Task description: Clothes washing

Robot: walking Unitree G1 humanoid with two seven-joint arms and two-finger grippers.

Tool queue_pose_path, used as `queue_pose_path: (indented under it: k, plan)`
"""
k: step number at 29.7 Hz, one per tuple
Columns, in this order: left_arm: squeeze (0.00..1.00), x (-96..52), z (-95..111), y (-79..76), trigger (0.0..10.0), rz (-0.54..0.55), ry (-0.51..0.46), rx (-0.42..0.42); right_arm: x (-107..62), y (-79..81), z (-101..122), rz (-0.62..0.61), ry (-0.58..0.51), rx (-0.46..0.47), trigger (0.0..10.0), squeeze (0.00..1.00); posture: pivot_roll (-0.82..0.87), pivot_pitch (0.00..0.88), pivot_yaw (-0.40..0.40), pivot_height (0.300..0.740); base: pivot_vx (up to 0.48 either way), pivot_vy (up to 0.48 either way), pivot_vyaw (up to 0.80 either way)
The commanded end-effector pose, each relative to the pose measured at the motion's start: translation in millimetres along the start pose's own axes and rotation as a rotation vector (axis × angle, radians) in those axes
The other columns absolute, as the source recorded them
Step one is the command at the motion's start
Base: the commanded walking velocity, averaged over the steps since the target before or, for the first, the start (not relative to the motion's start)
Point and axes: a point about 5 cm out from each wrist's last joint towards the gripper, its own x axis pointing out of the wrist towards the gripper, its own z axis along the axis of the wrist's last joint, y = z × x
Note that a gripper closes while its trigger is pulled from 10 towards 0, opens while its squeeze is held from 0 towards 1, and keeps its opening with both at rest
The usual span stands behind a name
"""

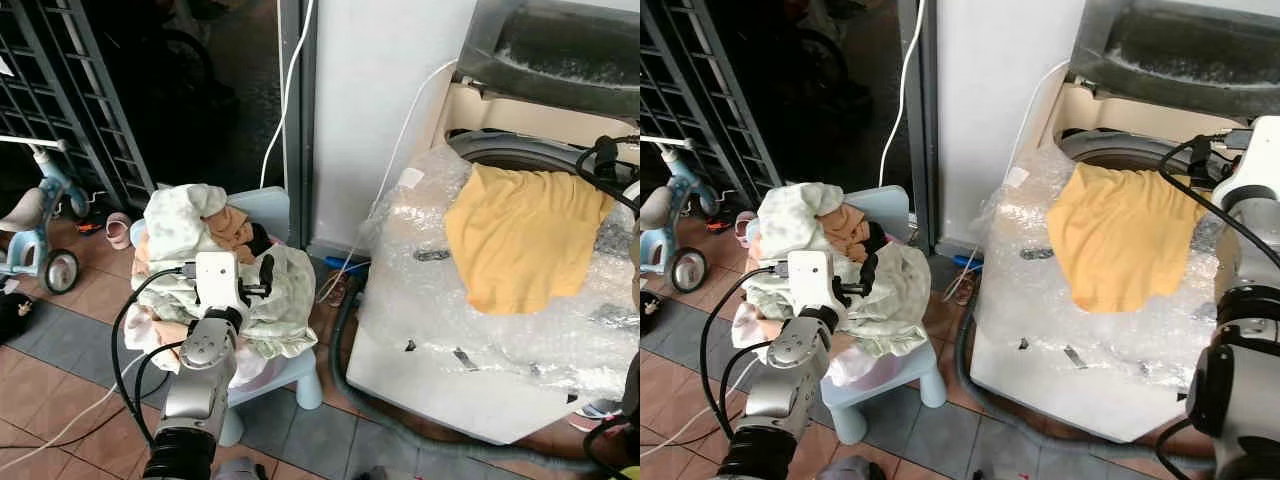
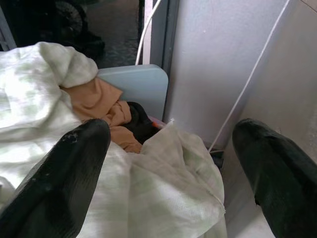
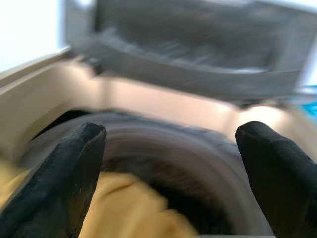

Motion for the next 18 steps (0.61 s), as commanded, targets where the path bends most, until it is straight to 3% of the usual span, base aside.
queue_pose_path:
  k: [1, 2, 6, 7, 8, 9, 10, 11, 13, 18]
  plan:
    - [0.0, 1.4, 0.6, 0.1, 10.0, 0.006, -0.002, 0.008, -0.3, 16.9, -9.1, 0.142, 0.043, 0.013, 10.0, 0.65, -0.05, 0.0, -0.015, 0.74, 0.0, 0.0, 0.0]
    - [0.0, 1.2, 0.2, 0.1, 10.0, 0.006, -0.001, 0.008, -4.6, 21.4, -17.6, 0.216, 0.073, 0.0, 10.0, 0.01, -0.05, 0.0, -0.015, 0.74, 0.0, 0.0, 0.0]
    - [0.0, 0.7, -0.1, -0.3, 10.0, 0.004, 0.001, 0.006, -17.9, 24.4, -41.5, 0.334, 0.179, -0.035, 10.0, 0.0, -0.06, 0.0, -0.013, 0.74, 0.0, 0.0, 0.0]
    - [0.0, 0.8, -0.1, -0.7, 10.0, 0.002, 0.0, 0.005, -20.3, 21.7, -46.5, 0.331, 0.212, -0.064, 9.6, 0.0, -0.06, 0.0, -0.012, 0.74, 0.0, 0.0, 0.0]
    - [0.0, 0.8, -0.1, -1.2, 10.0, 0.0, 0.0, 0.004, -23.0, 17.0, -51.9, 0.324, 0.257, -0.1, 5.6, 0.0, -0.06, 0.0, -0.011, 0.74, 0.0, 0.0, 0.0]
    - [0.0, 0.8, -0.1, -1.2, 10.0, 0.0, 0.0, 0.004, -23.0, 17.0, -51.9, 0.324, 0.257, -0.1, 5.6, 0.0, -0.06, 0.0, -0.011, 0.74, 0.0, 0.0, 0.0]
    - [0.0, 0.9, -0.2, -1.3, 10.0, 0.0, 0.0, 0.004, -24.2, 15.1, -53.3, 0.326, 0.276, -0.107, 4.0, 0.0, -0.06, 0.0, -0.011, 0.74, 0.0, 0.0, 0.0]
    - [0.0, 0.8, -0.3, -1.4, 10.0, -0.001, 0.0, 0.004, -25.6, 13.1, -55.8, 0.334, 0.309, -0.133, 0.0, 0.0, -0.06, 0.0, -0.011, 0.74, 0.0, 0.0, 0.0]
    - [0.0, 0.9, -1.0, -1.7, 10.0, -0.003, 0.003, 0.003, -29.4, 9.3, -63.2, 0.337, 0.397, -0.177, 0.0, 0.0, -0.07, 0.0, -0.011, 0.74, 0.0, 0.0, 0.0]
    - [0.0, 1.7, -0.8, -2.5, 10.0, -0.004, 0.003, 0.003, -25.2, 13.0, -64.2, 0.315, 0.439, -0.188, 0.0, 0.0, -0.06, 0.0, -0.015, 0.74, 0.0, 0.0, 0.0]
